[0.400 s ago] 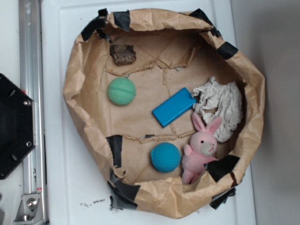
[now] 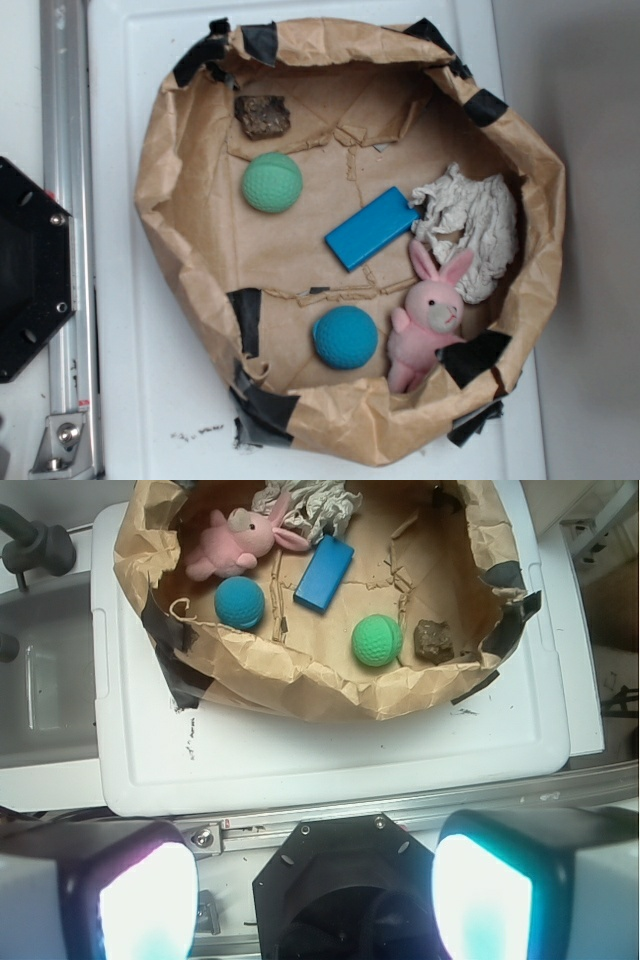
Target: Grab the blue block.
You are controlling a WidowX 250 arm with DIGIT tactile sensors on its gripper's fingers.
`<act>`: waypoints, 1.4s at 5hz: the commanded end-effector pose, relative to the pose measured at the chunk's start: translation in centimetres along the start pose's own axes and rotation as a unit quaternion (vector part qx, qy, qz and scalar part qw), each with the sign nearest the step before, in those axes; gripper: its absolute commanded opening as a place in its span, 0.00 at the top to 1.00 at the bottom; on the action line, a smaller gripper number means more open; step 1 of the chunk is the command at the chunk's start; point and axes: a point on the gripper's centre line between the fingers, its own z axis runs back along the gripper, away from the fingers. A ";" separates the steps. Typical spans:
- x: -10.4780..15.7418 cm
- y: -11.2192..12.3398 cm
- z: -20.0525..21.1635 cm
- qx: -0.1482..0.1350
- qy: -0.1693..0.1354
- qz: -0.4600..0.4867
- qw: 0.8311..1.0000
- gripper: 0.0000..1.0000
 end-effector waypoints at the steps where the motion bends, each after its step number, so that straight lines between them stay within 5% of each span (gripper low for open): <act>1: 8.8 1.9 -7.9 0.008 -0.093 0.096 0.991 0.00; 2: 12.5 2.5 -11.7 0.015 -0.091 0.112 0.989 0.00; 4: 15.4 1.5 -18.6 0.024 -0.054 0.133 0.989 0.00; 6: 16.9 2.3 -23.5 0.029 -0.081 0.141 0.986 0.00; 7: 16.6 2.5 -24.6 0.021 -0.052 0.169 0.984 1.00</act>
